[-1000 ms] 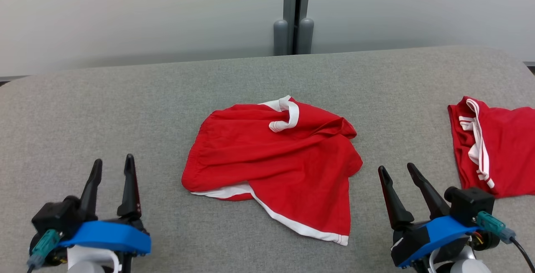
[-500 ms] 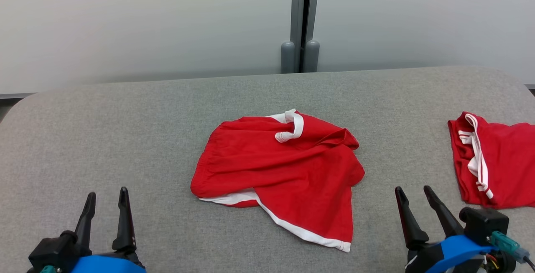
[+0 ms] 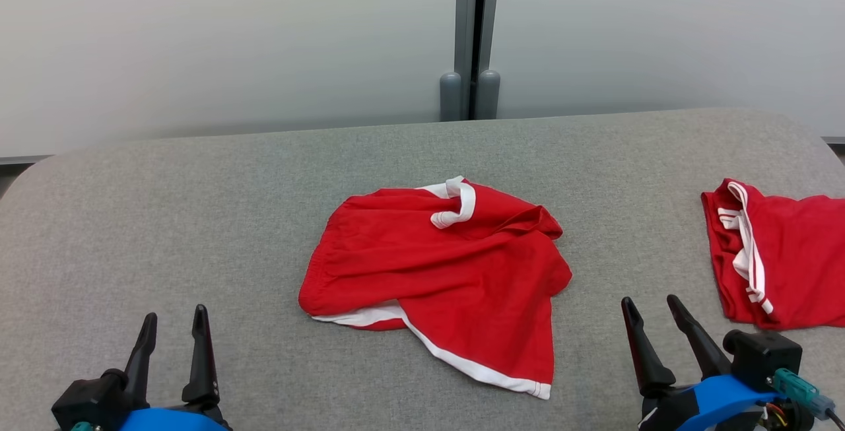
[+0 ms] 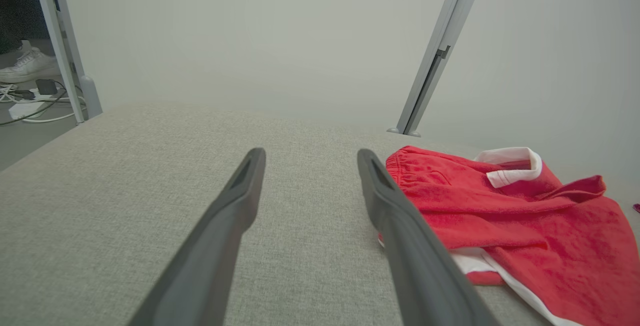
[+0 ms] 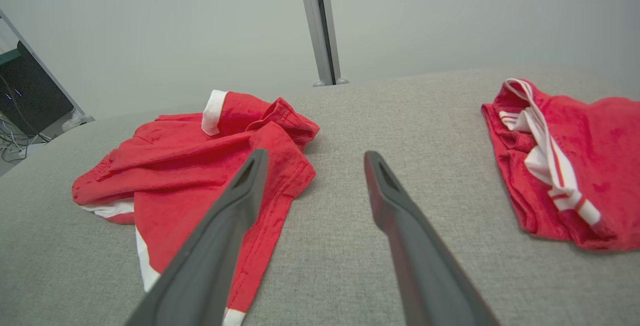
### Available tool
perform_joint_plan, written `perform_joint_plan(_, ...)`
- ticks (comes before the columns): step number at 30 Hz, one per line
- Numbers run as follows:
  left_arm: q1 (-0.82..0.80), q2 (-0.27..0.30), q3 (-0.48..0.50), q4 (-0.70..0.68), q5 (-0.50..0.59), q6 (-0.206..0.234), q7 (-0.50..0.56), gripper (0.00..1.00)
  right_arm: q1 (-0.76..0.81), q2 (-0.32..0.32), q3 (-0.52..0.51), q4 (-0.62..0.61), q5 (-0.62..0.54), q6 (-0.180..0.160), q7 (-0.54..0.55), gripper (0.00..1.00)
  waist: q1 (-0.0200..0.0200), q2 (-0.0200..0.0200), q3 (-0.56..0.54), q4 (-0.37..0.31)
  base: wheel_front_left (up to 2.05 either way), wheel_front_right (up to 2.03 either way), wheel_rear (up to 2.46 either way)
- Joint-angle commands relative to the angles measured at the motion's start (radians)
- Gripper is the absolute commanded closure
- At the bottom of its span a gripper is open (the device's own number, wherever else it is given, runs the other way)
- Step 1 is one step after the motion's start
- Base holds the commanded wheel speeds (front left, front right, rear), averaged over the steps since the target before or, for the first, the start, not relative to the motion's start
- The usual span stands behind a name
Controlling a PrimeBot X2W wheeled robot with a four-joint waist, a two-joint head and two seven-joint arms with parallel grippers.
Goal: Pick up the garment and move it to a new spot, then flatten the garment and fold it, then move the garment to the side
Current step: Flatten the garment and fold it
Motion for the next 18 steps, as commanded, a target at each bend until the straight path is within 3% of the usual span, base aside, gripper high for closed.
perform_joint_plan(1,-0.003,0.004,-0.004,-0.003,-0.002,-0.001,0.006,0.0,0.011,-0.001,0.003,-0.004,0.001,0.001,-0.001,0.0,0.0001,0.0,0.001,0.001,0.0,0.0,0.0)
perform_joint_plan(12,-0.049,-0.027,-0.086,0.052,0.008,-0.041,0.051,0.0,0.033,-0.001,0.072,-0.04,-0.021,0.001,0.028,0.0,0.0001,0.0,0.013,-0.001,0.0,0.0,0.0)
perform_joint_plan(18,-0.117,-0.051,-0.146,0.18,0.011,-0.092,0.084,0.0,0.038,-0.001,0.155,-0.059,-0.027,0.001,0.059,0.0,0.0001,0.0,0.051,-0.03,0.0,0.0,0.0)
